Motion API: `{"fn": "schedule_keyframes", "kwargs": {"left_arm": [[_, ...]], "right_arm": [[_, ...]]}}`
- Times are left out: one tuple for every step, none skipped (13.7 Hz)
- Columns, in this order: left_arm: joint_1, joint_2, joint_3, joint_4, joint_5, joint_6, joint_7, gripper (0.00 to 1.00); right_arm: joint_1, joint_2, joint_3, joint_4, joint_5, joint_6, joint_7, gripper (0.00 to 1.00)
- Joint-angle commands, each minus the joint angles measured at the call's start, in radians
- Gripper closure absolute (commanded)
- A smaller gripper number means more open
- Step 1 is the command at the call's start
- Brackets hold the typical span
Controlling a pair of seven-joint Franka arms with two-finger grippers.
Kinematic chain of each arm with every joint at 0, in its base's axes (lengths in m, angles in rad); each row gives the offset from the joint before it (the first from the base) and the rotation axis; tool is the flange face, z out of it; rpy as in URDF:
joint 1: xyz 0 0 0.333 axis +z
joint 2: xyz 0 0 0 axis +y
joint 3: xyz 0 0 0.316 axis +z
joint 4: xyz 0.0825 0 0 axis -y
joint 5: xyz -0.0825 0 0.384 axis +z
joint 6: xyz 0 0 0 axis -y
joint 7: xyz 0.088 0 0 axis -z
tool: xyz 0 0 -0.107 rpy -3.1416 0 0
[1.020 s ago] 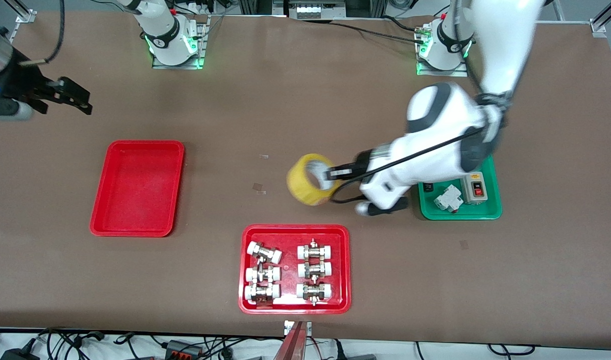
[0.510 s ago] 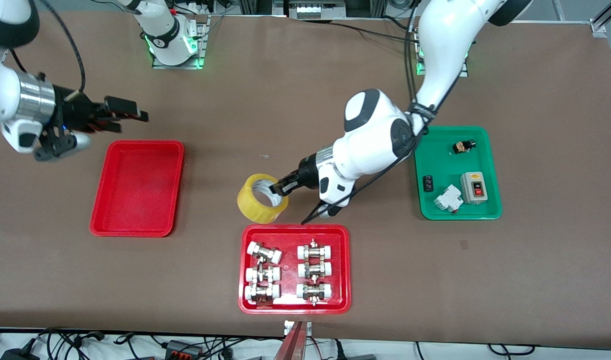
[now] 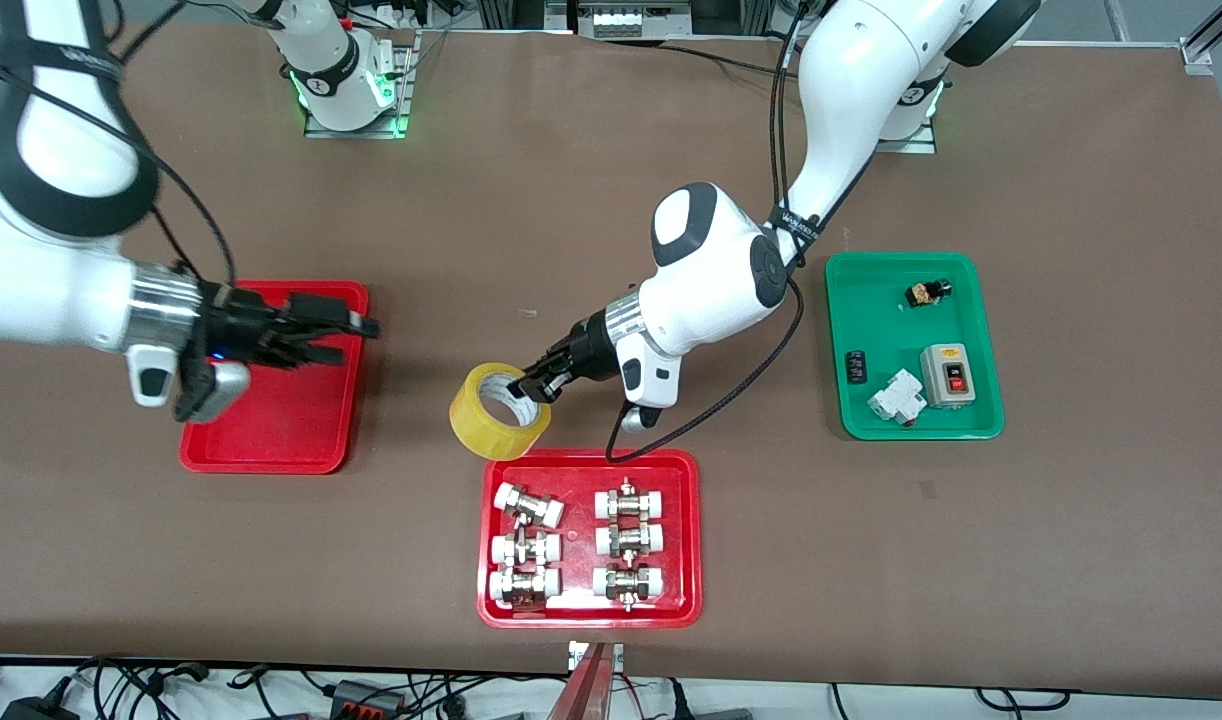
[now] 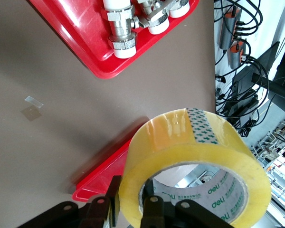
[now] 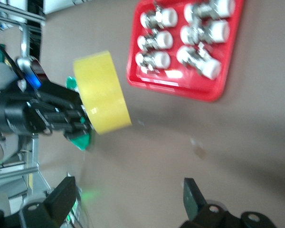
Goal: Left arm passes tape to right arm into tray
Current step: 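Close the right gripper on the tape rim beside the left gripper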
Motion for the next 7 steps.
{"fn": "schedule_keyframes", "kwargs": {"left_arm": [[-0.006,0.026,0.000,0.059,-0.024,0.003,0.004,0.99],[-0.007,0.030,0.000,0.061,-0.024,0.003,0.005,0.99],[-0.006,0.032,0.000,0.059,-0.019,0.003,0.007,0.99],[-0.009,0.037,0.000,0.061,-0.018,0.003,0.007,0.99],[-0.015,0.041,0.000,0.061,-0.018,0.003,0.007,0.99],[-0.015,0.040,0.000,0.061,-0.018,0.003,0.007,0.99],[-0.015,0.041,0.000,0.061,-0.018,0.003,0.007,0.98]], "right_arm": [[0.044,0.051,-0.002,0.022,0.106,0.105,-0.107,0.00],[0.067,0.067,-0.002,0.022,0.134,0.148,-0.115,0.00],[0.096,0.077,-0.002,0.022,0.146,0.196,-0.115,0.00],[0.119,0.084,-0.002,0.023,0.148,0.242,-0.115,0.00],[0.144,0.099,-0.002,0.025,0.150,0.286,-0.114,0.00],[0.161,0.116,-0.002,0.038,0.151,0.319,-0.115,0.00],[0.173,0.134,-0.002,0.052,0.148,0.340,-0.115,0.00]]}}
